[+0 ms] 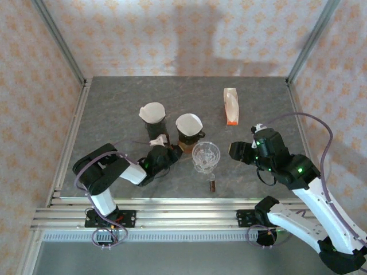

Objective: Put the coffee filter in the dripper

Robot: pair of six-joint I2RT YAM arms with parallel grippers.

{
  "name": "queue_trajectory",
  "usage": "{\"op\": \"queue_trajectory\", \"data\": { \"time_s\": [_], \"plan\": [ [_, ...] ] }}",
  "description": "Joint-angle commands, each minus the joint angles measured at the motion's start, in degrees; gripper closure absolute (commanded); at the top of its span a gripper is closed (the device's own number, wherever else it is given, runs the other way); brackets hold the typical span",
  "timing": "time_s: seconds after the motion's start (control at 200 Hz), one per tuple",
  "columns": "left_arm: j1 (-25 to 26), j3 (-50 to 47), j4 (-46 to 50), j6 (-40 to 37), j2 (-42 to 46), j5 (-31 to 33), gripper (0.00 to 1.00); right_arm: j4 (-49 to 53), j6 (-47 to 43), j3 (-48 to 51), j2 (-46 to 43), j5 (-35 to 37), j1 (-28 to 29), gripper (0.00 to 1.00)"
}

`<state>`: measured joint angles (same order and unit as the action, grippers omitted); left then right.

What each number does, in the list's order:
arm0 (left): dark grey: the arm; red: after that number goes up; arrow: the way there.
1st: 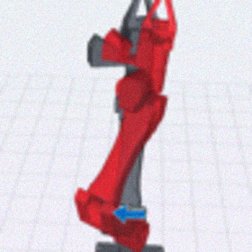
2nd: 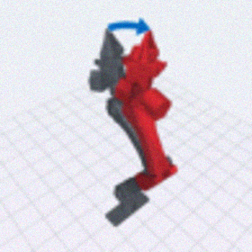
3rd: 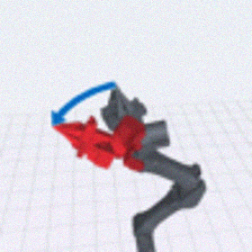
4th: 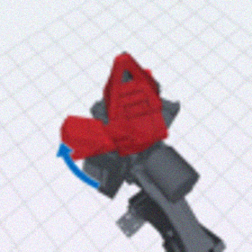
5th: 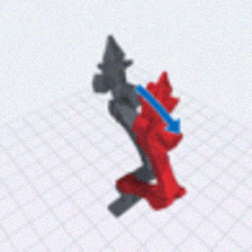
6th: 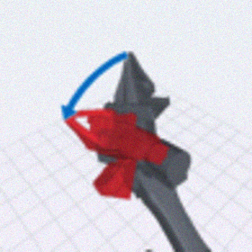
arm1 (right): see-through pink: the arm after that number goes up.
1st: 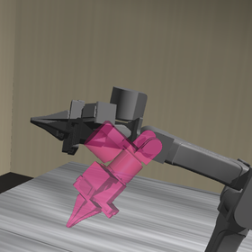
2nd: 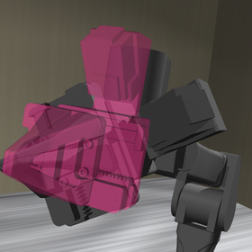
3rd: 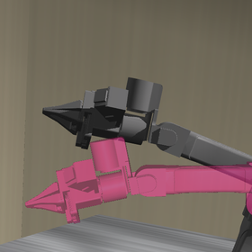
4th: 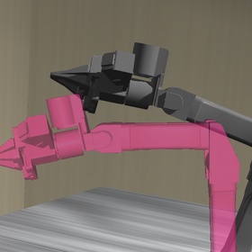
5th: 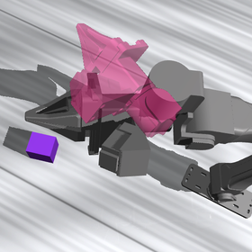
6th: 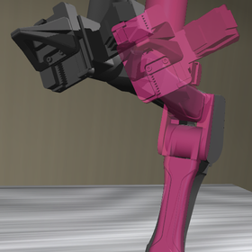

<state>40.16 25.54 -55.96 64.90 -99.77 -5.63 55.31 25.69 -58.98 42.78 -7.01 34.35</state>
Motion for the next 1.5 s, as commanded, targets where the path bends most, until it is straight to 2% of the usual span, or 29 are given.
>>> {"op": "queue_trajectory", "data": {
  "time_s": [0.0,0.275,0.495,0.716,0.826,0.961,1.061,1.131,1.136,1.156,1.166,1.316,1.496],
  "plan": [
    [-0.9,3.5,0.0,-1.5,-1.0,-0.4,1.0,0.5,0.4,1.1,-1.0,1.2,0.2,0.35],
    [-1.0,3.0,2.7,-1.2,1.1,-1.1,1.0,0.3,0.7,0.8,-1.3,1.5,0.2,0.35],
    [1.6,-3.4,7.2,-0.3,11.0,1.4,1.0,-1.6,1.0,1.0,-0.7,2.8,0.2,0.34],
    [6.0,-6.0,24.5,-1.2,26.8,3.1,1.0,-5.6,-2.8,-0.4,6.3,8.1,-0.4,0.3],
    [6.6,-7.2,37.6,-2.1,39.1,3.7,1.0,-10.4,-5.6,-2.0,13.4,5.0,-6.1,0.3],
    [6.7,-7.3,55.8,-4.7,55.4,6.4,0.8,-16.2,-8.2,-5.3,24.1,2.8,-12.8,0.37],
    [6.9,-6.5,66.7,-6.3,65.3,8.8,0.52,-18.1,-9.4,-10.0,33.8,1.7,-16.6,0.47],
    [6.8,-5.7,71.7,-7.1,70.0,9.7,0.37,-19.5,-9.9,-13.2,40.0,1.7,-18.5,0.5],
    [6.8,-5.7,72.0,-7.1,70.2,9.8,0.34,-19.6,-9.9,-13.5,40.3,1.8,-18.7,0.5],
    [6.8,-5.5,73.2,-7.1,71.2,10.0,0.06,-20.0,-10.1,-14.3,41.9,2.1,-19.0,0.51],
    [6.8,-5.4,73.7,-7.1,71.6,10.1,0.02,-20.3,-10.2,-14.7,42.7,2.2,-19.3,0.51],
    [6.8,-4.5,79.7,-7.8,75.5,11.0,0.0,-20.1,-12.1,-22.6,54.0,3.6,-21.8,0.54],
    [6.8,-7.2,78.9,-7.1,79.5,10.3,0.01,-21.3,-12.3,-29.2,61.6,2.8,-22.0,0.52]
  ]
}}
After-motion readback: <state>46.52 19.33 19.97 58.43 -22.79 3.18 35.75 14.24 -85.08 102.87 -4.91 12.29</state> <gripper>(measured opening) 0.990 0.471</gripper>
